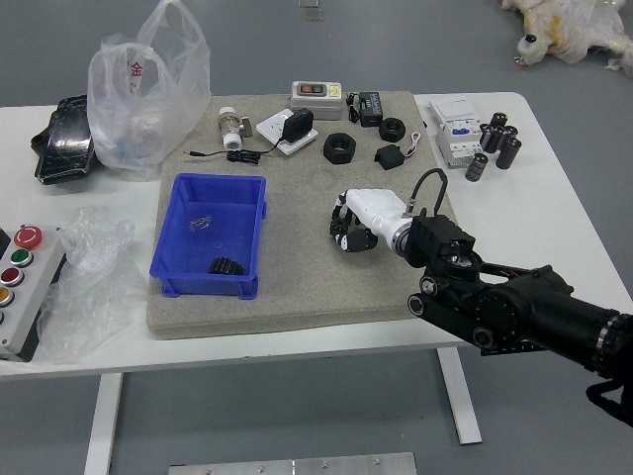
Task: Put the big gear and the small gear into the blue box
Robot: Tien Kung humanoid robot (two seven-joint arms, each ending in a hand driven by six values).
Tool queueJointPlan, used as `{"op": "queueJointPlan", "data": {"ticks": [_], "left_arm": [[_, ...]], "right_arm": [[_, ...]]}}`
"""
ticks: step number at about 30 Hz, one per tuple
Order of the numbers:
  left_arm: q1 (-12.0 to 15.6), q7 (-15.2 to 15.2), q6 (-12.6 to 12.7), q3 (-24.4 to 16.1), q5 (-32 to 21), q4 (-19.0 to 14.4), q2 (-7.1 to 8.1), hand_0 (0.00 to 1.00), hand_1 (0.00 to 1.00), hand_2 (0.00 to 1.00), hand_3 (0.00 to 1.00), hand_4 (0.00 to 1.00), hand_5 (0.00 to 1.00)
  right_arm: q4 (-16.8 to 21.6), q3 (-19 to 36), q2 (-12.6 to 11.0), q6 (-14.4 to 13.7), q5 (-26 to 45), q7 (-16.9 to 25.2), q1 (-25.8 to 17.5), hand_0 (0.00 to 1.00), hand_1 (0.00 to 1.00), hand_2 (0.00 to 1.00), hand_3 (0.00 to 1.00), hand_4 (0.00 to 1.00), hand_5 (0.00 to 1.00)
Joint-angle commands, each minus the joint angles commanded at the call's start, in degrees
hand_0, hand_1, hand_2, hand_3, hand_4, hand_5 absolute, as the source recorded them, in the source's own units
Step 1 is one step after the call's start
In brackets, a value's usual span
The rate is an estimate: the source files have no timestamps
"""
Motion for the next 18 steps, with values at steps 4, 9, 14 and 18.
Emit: {"op": "queueJointPlan", "data": {"ticks": [4, 9, 14, 18], "left_arm": [[0.0, 0.0, 0.0, 0.0, -0.1, 0.0, -0.01, 0.700, 0.649, 0.632, 0.774, 0.700, 0.409], [0.1, 0.0, 0.0, 0.0, -0.1, 0.0, -0.03, 0.700, 0.650, 0.632, 0.774, 0.700, 0.410], [0.2, 0.1, 0.0, -0.1, 0.1, 0.0, 0.03, 0.699, 0.650, 0.632, 0.774, 0.700, 0.410], [0.2, 0.2, 0.0, -0.2, 0.2, -0.1, 0.05, 0.699, 0.650, 0.632, 0.774, 0.701, 0.410]], "right_arm": [[0.5, 0.6, -0.4, -0.5, -0.3, 0.4, 0.0, 0.345, 0.523, 0.355, 0.463, 0.421, 0.052], [4.2, 2.8, -1.8, -0.9, -1.4, 0.6, 0.6, 0.342, 0.522, 0.351, 0.460, 0.392, 0.044], [10.2, 4.0, -2.2, -1.5, -1.6, 1.1, 1.6, 0.342, 0.521, 0.350, 0.460, 0.390, 0.046], [14.7, 3.1, -1.4, -1.9, -1.1, 1.9, 2.6, 0.346, 0.520, 0.363, 0.463, 0.396, 0.034]]}}
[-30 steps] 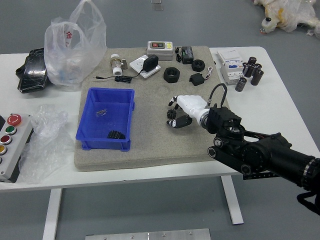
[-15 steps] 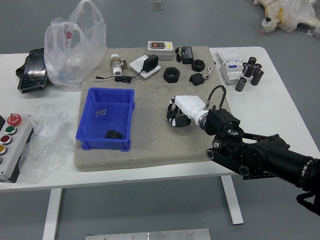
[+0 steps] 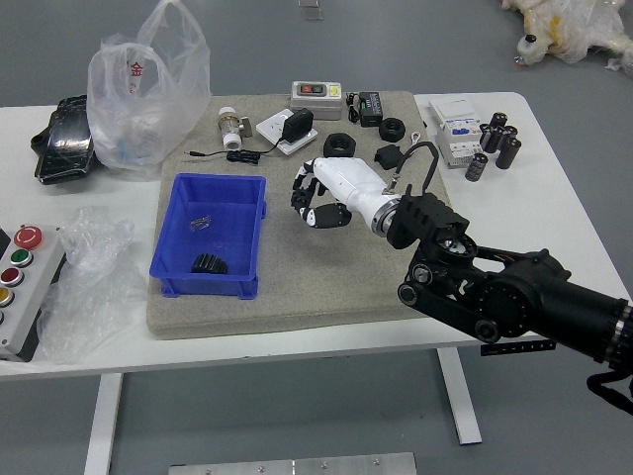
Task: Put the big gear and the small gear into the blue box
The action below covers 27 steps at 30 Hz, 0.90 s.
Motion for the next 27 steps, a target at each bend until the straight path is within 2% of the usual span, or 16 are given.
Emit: {"op": "queueJointPlan", "data": {"ticks": [4, 5, 8, 11, 12, 22, 23, 27], "left_arm": [[0.0, 0.0, -0.1, 0.0, 0.1, 0.0, 0.01, 0.699, 0.650, 0.632, 0.774, 0.701, 0.410], [0.0, 0.1, -0.1, -0.1, 0.2, 0.0, 0.03, 0.699, 0.650, 0.632, 0.774, 0.701, 0.412], [0.0, 0.2, -0.2, -0.2, 0.4, -0.1, 0.08, 0.699, 0.650, 0.632, 0.774, 0.701, 0.412], [0.0, 0.2, -0.2, -0.2, 0.5, -0.1, 0.14, 0.699, 0.650, 0.632, 0.774, 0.701, 0.412], [0.0, 0.2, -0.2, -0.2, 0.5, -0.1, 0.14, 0.699, 0.650, 0.632, 0.773, 0.700, 0.412], [-0.1, 0.3, -0.3, -0.3, 0.6, -0.1, 0.16, 0.699, 0.650, 0.632, 0.774, 0.700, 0.410], [-0.1, 0.3, -0.3, -0.3, 0.6, -0.1, 0.16, 0.699, 0.650, 0.632, 0.773, 0.700, 0.410], [-0.1, 0.3, -0.3, -0.3, 0.7, -0.1, 0.19, 0.699, 0.650, 0.632, 0.773, 0.700, 0.410]], "right_arm": [[4.4, -2.2, 1.1, 0.2, 0.7, 1.3, 1.6, 0.346, 0.520, 0.363, 0.463, 0.396, 0.034], [5.4, -3.1, 1.5, 0.5, 0.6, 1.8, 2.1, 0.359, 0.530, 0.401, 0.469, 0.419, 0.006], [6.2, -4.6, 2.3, 1.2, 0.1, 2.1, 3.0, 0.359, 0.530, 0.401, 0.469, 0.419, 0.006], [5.7, -5.6, 3.0, 1.8, -0.6, 2.2, 3.5, 0.359, 0.530, 0.401, 0.469, 0.419, 0.006], [5.5, -5.8, 3.1, 1.9, -0.7, 2.2, 3.6, 0.365, 0.536, 0.480, 0.479, 0.459, 0.002], [3.2, -7.6, 4.3, 2.2, -0.5, 2.3, 3.7, 0.366, 0.543, 0.513, 0.486, 0.463, 0.002], [3.0, -7.7, 4.4, 2.2, -0.5, 2.3, 3.7, 0.366, 0.555, 0.536, 0.537, 0.474, 0.002], [2.3, -7.9, 4.6, 2.4, 0.0, 2.2, 3.7, 0.366, 0.555, 0.536, 0.537, 0.474, 0.002]]}}
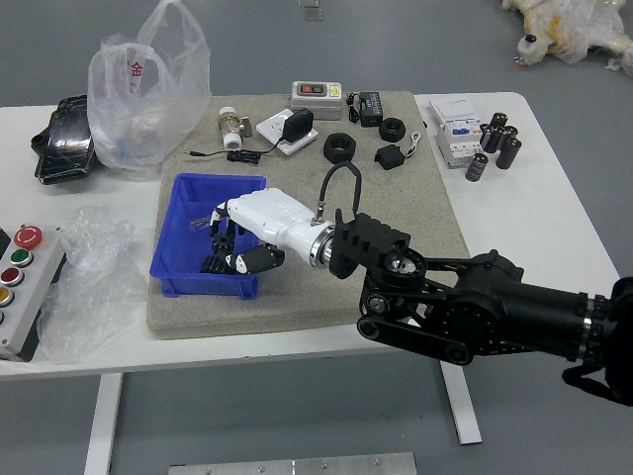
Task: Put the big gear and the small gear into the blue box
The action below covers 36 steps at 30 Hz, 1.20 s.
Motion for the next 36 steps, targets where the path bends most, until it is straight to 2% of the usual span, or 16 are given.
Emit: {"op": "queueJointPlan", "data": {"ticks": [1, 2, 7, 8, 18, 22, 25, 26, 31, 32, 36], "left_arm": [[0.0, 0.0, 0.0, 0.0, 0.0, 0.0, 0.00, 0.699, 0.650, 0.632, 0.773, 0.700, 0.410], [0.0, 0.0, 0.0, 0.0, 0.0, 0.0, 0.00, 0.699, 0.650, 0.631, 0.773, 0.700, 0.408], [0.0, 0.0, 0.0, 0.0, 0.0, 0.0, -0.03, 0.699, 0.650, 0.631, 0.773, 0.700, 0.408], [0.0, 0.0, 0.0, 0.0, 0.0, 0.0, -0.04, 0.699, 0.650, 0.631, 0.773, 0.700, 0.410], [0.0, 0.0, 0.0, 0.0, 0.0, 0.0, -0.01, 0.699, 0.650, 0.631, 0.774, 0.700, 0.409], [0.1, 0.0, 0.0, 0.0, 0.0, 0.0, -0.05, 0.699, 0.650, 0.631, 0.772, 0.700, 0.411], [0.2, -0.1, 0.0, 0.0, 0.0, 0.0, -0.08, 0.699, 0.650, 0.631, 0.772, 0.700, 0.411], [0.2, -0.1, 0.0, 0.1, -0.1, 0.1, -0.09, 0.699, 0.650, 0.631, 0.773, 0.700, 0.410], [0.4, -0.3, 0.2, 0.4, -0.6, 0.1, -0.23, 0.699, 0.650, 0.631, 0.773, 0.700, 0.410], [0.4, -0.4, 0.3, 0.5, -0.8, 0.1, -0.28, 0.699, 0.650, 0.631, 0.774, 0.700, 0.409], [0.6, -0.5, 0.5, 0.7, -1.2, 0.1, -0.42, 0.699, 0.650, 0.631, 0.774, 0.700, 0.409]], "right_arm": [[-0.1, 0.0, 0.0, 0.1, 0.1, -0.1, 0.0, 0.366, 0.555, 0.536, 0.537, 0.474, 0.002], [-0.3, 0.1, 0.1, 0.3, 0.1, -0.1, 0.0, 0.378, 0.611, 0.683, 0.733, 0.474, 0.160], [-0.8, 0.6, 0.2, 0.7, -0.2, -0.4, 0.0, 0.378, 0.611, 0.683, 0.733, 0.474, 0.160], [-0.9, 0.7, 0.2, 0.7, -0.3, -0.5, 0.0, 0.397, 0.669, 0.859, 0.890, 0.595, 0.191], [-1.2, 1.3, 0.1, 0.9, -0.8, -1.0, -0.3, 0.398, 0.678, 0.868, 0.902, 0.628, 0.199], [-1.0, 4.0, -0.5, -0.2, -0.3, -0.7, -1.4, 0.389, 0.678, 0.856, 0.879, 0.650, 0.222], [-0.6, 7.6, -2.0, -1.5, 1.4, 0.1, -3.3, 0.389, 0.678, 0.856, 0.879, 0.650, 0.222], [-0.5, 9.0, -2.6, -1.9, 1.9, 0.5, -4.0, 0.375, 0.652, 0.789, 0.788, 0.649, 0.235], [1.4, 17.5, -6.4, -4.3, 8.5, 5.5, -9.4, 0.375, 0.652, 0.789, 0.788, 0.649, 0.235], [1.9, 19.6, -7.3, -4.4, 10.5, 7.1, -10.9, 0.403, 0.620, 0.710, 0.687, 0.648, 0.240], [2.8, 26.8, -9.1, -3.0, 18.0, 12.4, -15.4, 0.403, 0.620, 0.710, 0.687, 0.648, 0.240]]}}
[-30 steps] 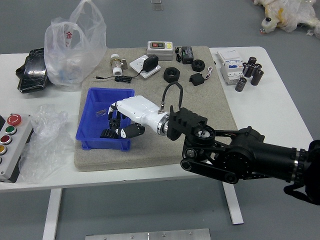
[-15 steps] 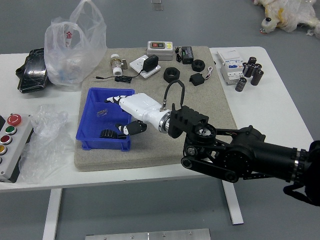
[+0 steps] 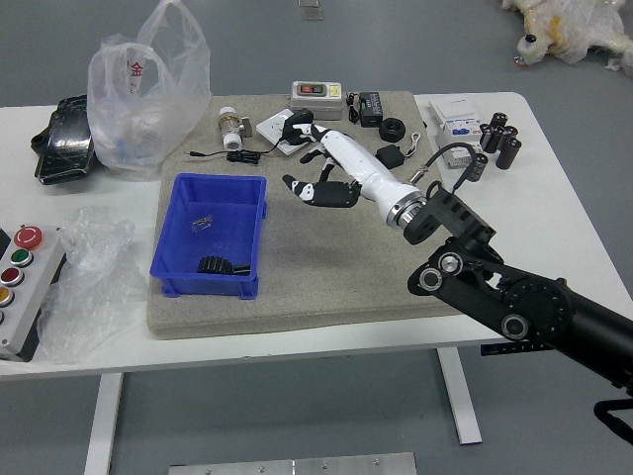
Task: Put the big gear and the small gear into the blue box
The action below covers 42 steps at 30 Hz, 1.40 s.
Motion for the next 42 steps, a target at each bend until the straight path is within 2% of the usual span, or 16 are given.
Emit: {"op": "queueJointPlan", "data": {"ticks": [1, 2, 7, 8, 13, 14, 22, 25, 26, 34, 42], "left_arm": [[0.0, 0.0, 0.0, 0.0, 0.0, 0.0, -0.05, 0.699, 0.650, 0.631, 0.774, 0.700, 0.409], [0.1, -0.1, 0.1, 0.1, -0.2, 0.0, -0.11, 0.699, 0.650, 0.631, 0.773, 0.700, 0.409], [0.1, -0.3, 0.1, 0.3, -0.5, 0.1, -0.38, 0.699, 0.650, 0.631, 0.773, 0.700, 0.409], [0.1, -0.4, 0.2, 0.4, -0.6, 0.1, -0.44, 0.699, 0.650, 0.630, 0.773, 0.699, 0.409], [0.3, -0.6, 0.4, 0.7, -1.2, 0.2, -0.69, 0.699, 0.650, 0.630, 0.773, 0.699, 0.409], [0.3, -0.7, 0.4, 0.8, -1.3, 0.2, -0.75, 0.699, 0.650, 0.631, 0.773, 0.699, 0.408], [0.7, -0.8, 0.6, 1.0, -1.6, 0.2, -0.93, 0.699, 0.650, 0.631, 0.773, 0.700, 0.409], [0.7, -0.8, 0.6, 0.9, -1.5, 0.2, -0.91, 0.699, 0.650, 0.631, 0.773, 0.700, 0.409], [0.6, -0.8, 0.6, 0.9, -1.5, 0.2, -0.89, 0.699, 0.649, 0.632, 0.774, 0.700, 0.410], [0.5, -0.8, 0.5, 0.9, -1.6, 0.2, -0.99, 0.699, 0.650, 0.631, 0.774, 0.701, 0.410], [0.5, -0.7, 0.6, 0.9, -1.7, 0.2, -1.03, 0.699, 0.649, 0.631, 0.774, 0.701, 0.410]], "right_arm": [[0.0, 2.2, -0.4, 0.8, 2.4, 1.7, -1.4, 0.403, 0.620, 0.710, 0.687, 0.648, 0.240], [0.0, 4.8, -0.9, 2.0, 5.2, 3.7, -3.1, 0.490, 0.630, 0.681, 0.663, 0.652, 0.270], [0.8, 14.0, -2.4, 7.0, 15.8, 10.7, -9.6, 0.490, 0.630, 0.681, 0.663, 0.652, 0.270], [1.0, 15.8, -2.7, 7.9, 18.1, 12.0, -11.0, 0.674, 0.665, 0.687, 0.657, 0.684, 0.374], [1.9, 23.5, -3.8, 11.3, 28.3, 16.5, -17.6, 0.674, 0.665, 0.687, 0.657, 0.684, 0.374], [2.1, 25.0, -3.9, 11.9, 30.3, 16.9, -19.1, 0.695, 0.678, 0.696, 0.656, 0.729, 0.481], [2.9, 34.2, -4.0, 14.8, 41.2, 17.9, -28.2, 0.698, 0.681, 0.696, 0.654, 0.753, 0.513], [3.1, 35.8, -4.1, 15.3, 43.7, 17.9, -29.1, 0.698, 0.681, 0.696, 0.654, 0.753, 0.513], [3.2, 36.1, -4.0, 15.4, 44.2, 17.9, -29.2, 0.698, 0.686, 0.695, 0.654, 0.771, 0.543], [4.0, 37.6, -4.0, 16.3, 45.7, 17.8, -29.5, 0.700, 0.687, 0.696, 0.652, 0.778, 0.564], [4.8, 36.8, -4.0, 17.2, 47.2, 17.7, -29.3, 0.706, 0.704, 0.717, 0.663, 0.780, 0.575]]}}
